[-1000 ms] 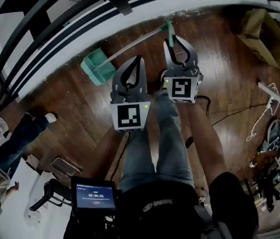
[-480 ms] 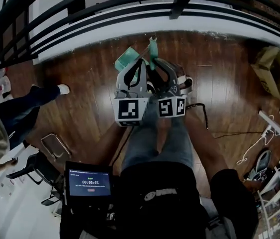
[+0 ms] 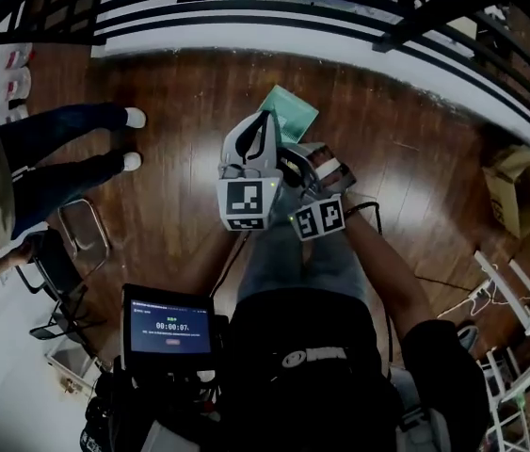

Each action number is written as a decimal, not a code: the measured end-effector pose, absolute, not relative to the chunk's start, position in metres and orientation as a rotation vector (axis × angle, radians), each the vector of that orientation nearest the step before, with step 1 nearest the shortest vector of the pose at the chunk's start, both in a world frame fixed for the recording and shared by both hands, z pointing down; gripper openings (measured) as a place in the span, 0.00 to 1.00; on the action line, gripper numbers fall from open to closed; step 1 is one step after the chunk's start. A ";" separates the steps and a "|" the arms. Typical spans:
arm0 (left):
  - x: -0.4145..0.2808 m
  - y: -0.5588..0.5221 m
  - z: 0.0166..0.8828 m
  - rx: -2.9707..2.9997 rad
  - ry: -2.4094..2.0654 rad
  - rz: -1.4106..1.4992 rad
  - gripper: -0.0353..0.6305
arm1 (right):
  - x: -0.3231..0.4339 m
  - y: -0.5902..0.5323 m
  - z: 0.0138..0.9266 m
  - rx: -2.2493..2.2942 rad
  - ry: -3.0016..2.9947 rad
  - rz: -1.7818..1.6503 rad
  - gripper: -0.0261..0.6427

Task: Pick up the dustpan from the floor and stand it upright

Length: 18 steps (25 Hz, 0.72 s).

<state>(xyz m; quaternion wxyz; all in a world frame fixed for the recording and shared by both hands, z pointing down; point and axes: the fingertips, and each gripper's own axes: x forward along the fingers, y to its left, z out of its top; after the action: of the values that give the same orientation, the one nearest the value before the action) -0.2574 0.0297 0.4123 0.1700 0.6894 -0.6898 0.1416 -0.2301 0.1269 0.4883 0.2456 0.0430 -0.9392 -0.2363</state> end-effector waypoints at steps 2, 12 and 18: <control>-0.260 0.038 0.412 1.921 -1.997 0.395 0.08 | -0.230 0.141 0.492 0.056 -2.567 -0.654 0.31; -0.261 0.114 0.395 1.733 -2.161 0.338 0.08 | -0.211 0.219 0.522 -0.244 -2.503 -0.669 0.30; -0.268 0.173 0.390 1.705 -2.227 0.324 0.08 | -0.210 0.269 0.541 -0.374 -2.414 -0.761 0.30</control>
<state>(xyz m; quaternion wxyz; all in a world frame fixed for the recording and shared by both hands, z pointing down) -0.2682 0.1734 0.3899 0.1584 0.5962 -0.7789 0.1133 -0.2101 0.2688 0.5409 0.2874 -0.1402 -0.9036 -0.2849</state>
